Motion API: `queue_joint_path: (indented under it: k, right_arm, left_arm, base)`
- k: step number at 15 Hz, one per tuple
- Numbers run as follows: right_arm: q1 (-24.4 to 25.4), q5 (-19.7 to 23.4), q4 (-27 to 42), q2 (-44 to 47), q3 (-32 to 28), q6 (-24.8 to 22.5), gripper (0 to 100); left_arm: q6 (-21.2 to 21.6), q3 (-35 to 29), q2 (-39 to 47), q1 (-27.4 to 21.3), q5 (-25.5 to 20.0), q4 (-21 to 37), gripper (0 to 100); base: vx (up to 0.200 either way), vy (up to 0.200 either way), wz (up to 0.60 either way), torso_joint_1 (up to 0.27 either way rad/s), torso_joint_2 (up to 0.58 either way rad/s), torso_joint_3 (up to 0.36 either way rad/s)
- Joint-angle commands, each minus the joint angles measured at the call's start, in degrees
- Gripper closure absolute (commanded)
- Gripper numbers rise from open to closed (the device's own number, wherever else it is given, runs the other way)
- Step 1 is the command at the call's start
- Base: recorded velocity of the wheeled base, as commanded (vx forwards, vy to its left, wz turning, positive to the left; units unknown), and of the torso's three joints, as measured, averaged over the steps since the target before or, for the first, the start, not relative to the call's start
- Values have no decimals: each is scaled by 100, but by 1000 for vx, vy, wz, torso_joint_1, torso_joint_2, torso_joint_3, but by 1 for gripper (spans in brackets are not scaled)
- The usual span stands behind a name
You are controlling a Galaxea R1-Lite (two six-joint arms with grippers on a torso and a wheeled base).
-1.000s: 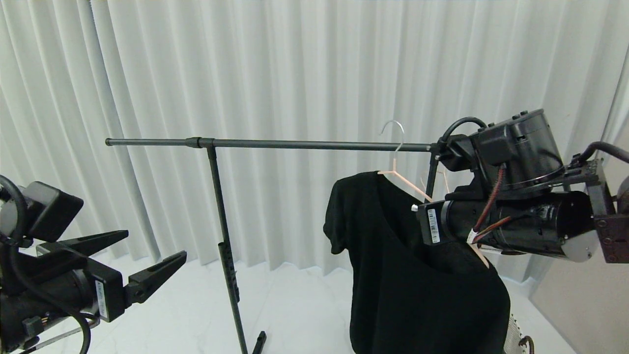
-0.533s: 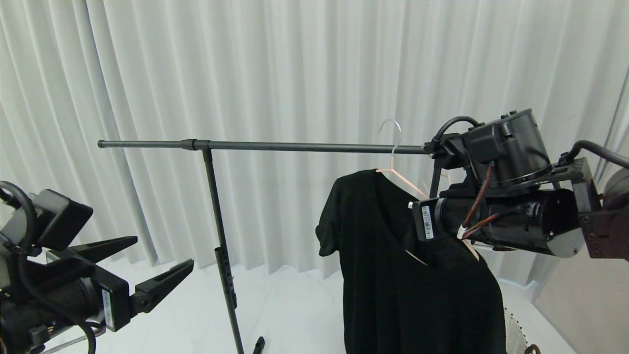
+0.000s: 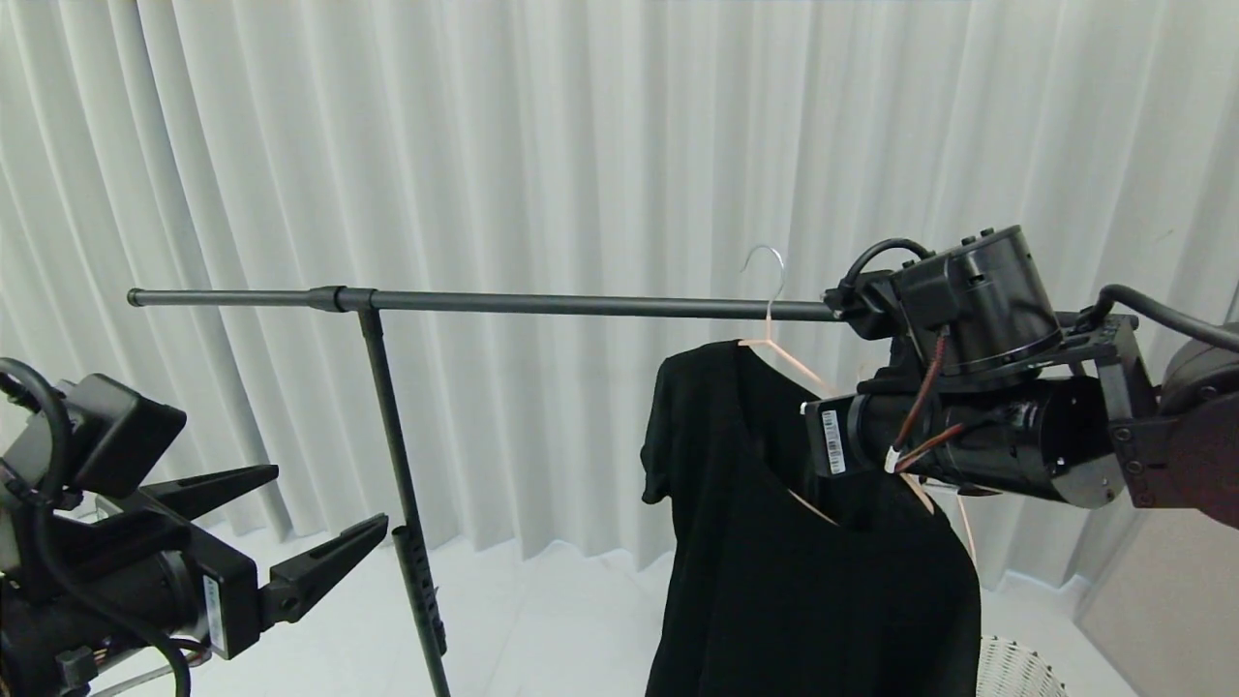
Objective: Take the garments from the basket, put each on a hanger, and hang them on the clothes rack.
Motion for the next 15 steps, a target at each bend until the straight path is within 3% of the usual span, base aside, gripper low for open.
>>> queue_joint_path:
  k: [1, 5, 15]
  right_arm:
    - [0, 6, -35, 123, -9, 8, 100]
    - [0, 6, -237, 466, -132, 8, 100]
    - [-325, 14, -211, 1169, -466, 8, 100]
  left_arm:
    - [1, -10, 6, -4, -1, 3, 0]
    - [10, -10, 32, -21, -10, -6, 0]
    - [18, -10, 85, -557, -1, -6, 0]
  base:
    - [200, 0, 0, 2, 2, 2]
    - [200, 0, 0, 4, 2, 2]
    - [0, 0, 0, 0, 0, 0]
